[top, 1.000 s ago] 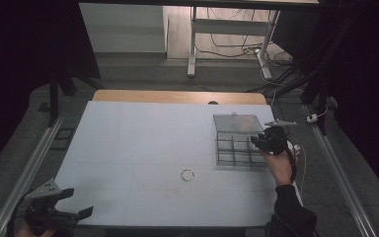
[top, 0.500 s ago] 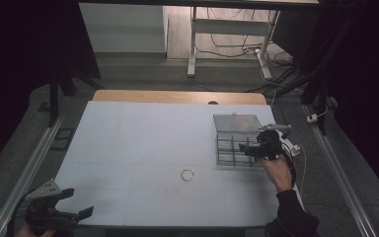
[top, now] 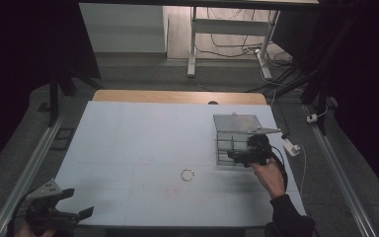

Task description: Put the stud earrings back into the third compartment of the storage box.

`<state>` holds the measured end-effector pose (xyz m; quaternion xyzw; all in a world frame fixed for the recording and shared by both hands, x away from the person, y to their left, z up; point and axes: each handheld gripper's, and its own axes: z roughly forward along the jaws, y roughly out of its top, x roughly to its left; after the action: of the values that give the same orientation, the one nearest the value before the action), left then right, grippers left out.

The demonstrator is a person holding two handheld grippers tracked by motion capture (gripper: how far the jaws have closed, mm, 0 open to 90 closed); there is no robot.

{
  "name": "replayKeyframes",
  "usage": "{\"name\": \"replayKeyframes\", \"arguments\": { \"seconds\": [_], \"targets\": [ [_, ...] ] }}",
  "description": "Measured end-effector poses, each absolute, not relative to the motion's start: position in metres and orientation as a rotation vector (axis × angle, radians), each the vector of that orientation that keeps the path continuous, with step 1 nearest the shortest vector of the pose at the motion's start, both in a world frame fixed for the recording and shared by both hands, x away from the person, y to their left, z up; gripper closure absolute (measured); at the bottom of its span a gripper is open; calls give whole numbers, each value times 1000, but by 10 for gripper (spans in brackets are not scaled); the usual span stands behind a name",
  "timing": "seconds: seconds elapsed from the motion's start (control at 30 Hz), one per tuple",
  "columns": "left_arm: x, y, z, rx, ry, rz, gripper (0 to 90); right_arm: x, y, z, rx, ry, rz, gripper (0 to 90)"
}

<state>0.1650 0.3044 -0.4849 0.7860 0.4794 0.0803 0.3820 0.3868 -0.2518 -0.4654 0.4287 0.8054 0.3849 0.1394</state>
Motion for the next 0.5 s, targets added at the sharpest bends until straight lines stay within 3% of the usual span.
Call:
{"name": "replayKeyframes", "arguments": {
  "seconds": [0.5],
  "targets": [
    [165, 305, -485, 2003, 1223, 203, 0, 355, -191, -471, 1057, 2481, 1082, 0]
  ]
}}
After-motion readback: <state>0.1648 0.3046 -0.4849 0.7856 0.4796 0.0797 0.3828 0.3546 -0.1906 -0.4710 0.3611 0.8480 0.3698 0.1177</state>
